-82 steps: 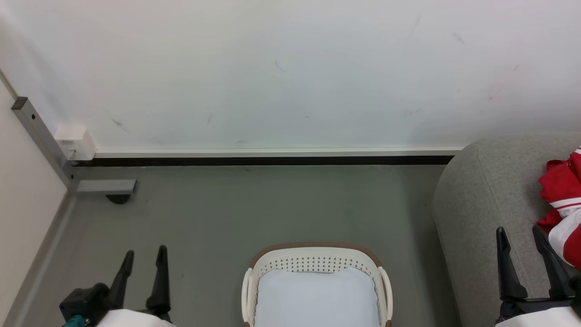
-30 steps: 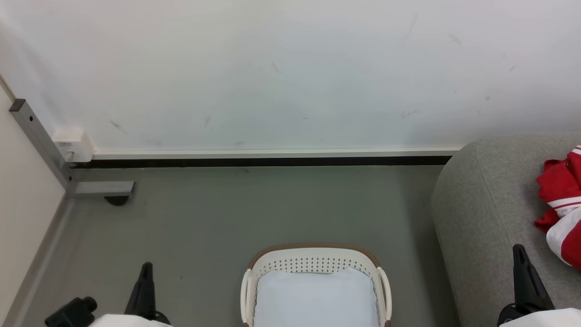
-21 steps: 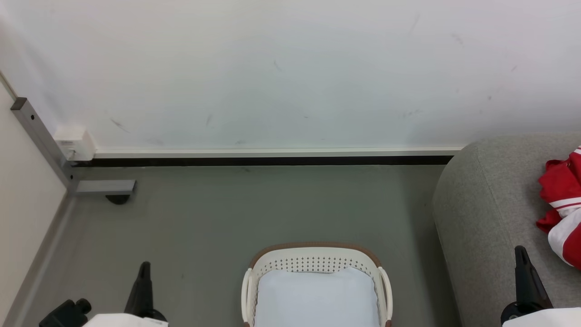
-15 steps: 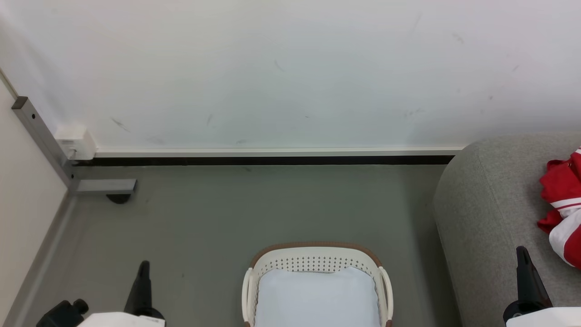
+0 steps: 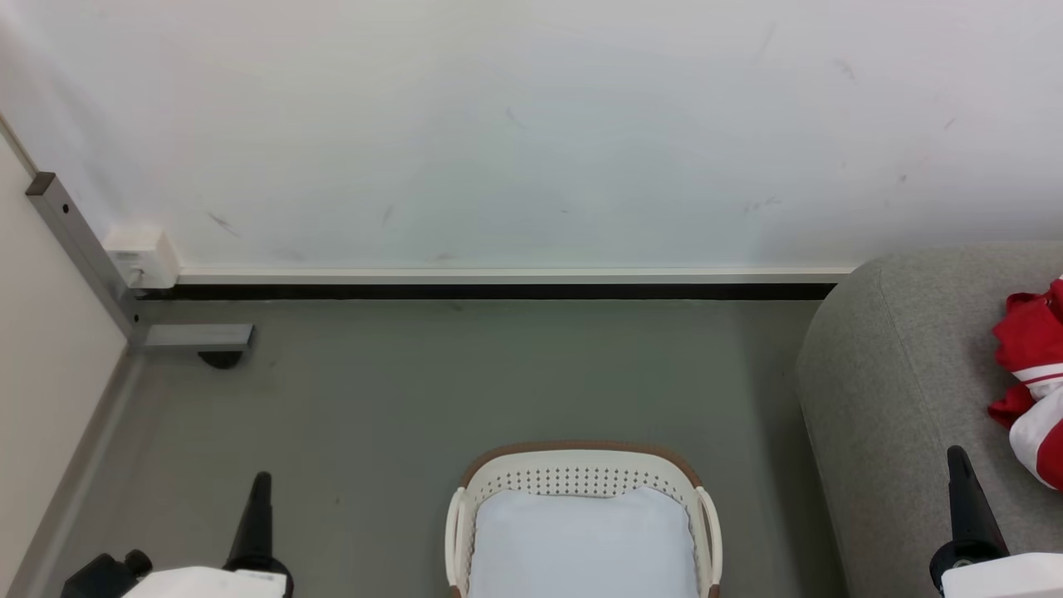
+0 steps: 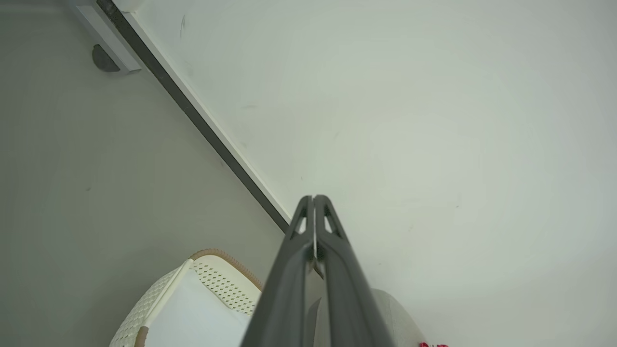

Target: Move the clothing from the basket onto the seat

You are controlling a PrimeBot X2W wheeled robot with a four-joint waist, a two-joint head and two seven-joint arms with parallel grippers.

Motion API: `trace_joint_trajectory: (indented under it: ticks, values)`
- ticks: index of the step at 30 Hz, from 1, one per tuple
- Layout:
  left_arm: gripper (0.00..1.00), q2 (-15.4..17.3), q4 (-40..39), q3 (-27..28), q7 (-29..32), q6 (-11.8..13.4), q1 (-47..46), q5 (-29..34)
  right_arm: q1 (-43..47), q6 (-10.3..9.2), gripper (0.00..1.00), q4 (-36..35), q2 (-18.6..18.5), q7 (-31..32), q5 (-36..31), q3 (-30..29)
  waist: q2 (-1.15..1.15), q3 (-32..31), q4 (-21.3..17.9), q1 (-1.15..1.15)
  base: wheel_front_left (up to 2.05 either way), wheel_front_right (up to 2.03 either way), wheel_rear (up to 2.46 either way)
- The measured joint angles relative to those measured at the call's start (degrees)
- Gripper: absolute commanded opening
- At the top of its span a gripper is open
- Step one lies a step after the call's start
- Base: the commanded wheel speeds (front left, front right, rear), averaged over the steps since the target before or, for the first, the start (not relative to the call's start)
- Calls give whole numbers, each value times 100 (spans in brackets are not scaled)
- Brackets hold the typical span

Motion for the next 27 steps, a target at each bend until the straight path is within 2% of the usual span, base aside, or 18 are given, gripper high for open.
trace_joint_trajectory:
  ticks: [27]
  values:
    - [0,-4,-167,65,417,-1,-24,-1494,-30,-1,0,0,114,421,1443,-165,0,38,68,0,0,0,0]
